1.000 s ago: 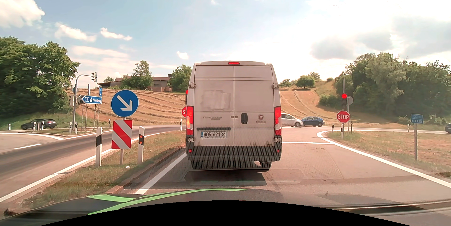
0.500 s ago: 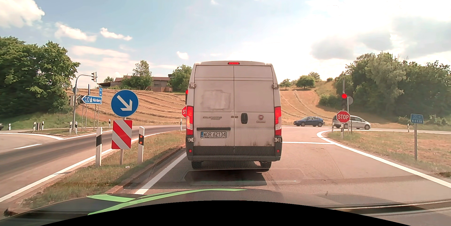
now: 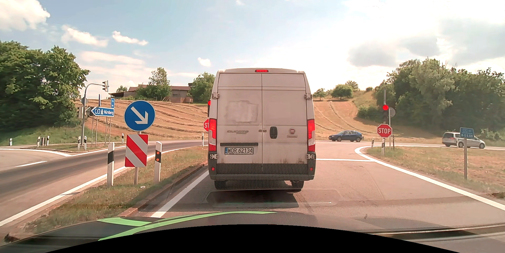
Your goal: Follow the waypoints while adhering to traffic rules and regulations
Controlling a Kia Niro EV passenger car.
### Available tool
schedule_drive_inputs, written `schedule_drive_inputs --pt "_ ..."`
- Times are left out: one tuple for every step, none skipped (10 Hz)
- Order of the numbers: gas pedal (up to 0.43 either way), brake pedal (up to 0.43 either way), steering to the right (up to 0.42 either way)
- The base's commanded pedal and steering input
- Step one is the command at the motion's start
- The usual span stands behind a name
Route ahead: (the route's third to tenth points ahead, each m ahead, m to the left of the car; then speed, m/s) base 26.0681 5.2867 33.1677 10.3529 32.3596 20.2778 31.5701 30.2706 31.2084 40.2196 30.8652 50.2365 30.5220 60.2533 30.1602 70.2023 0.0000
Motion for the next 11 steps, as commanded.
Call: schedule_drive_inputs --pt "0.000 0.341 -0.002" --pt "0.000 0.341 -0.002" --pt "0.000 0.341 -0.002" --pt "0.000 0.341 -0.002" --pt "0.000 0.341 -0.002" --pt "0.000 0.341 -0.001" --pt "0.000 0.341 -0.002" --pt "0.000 0.341 -0.002" --pt "0.000 0.341 -0.001" --pt "0.000 0.341 -0.002" --pt "0.000 0.341 -0.002"
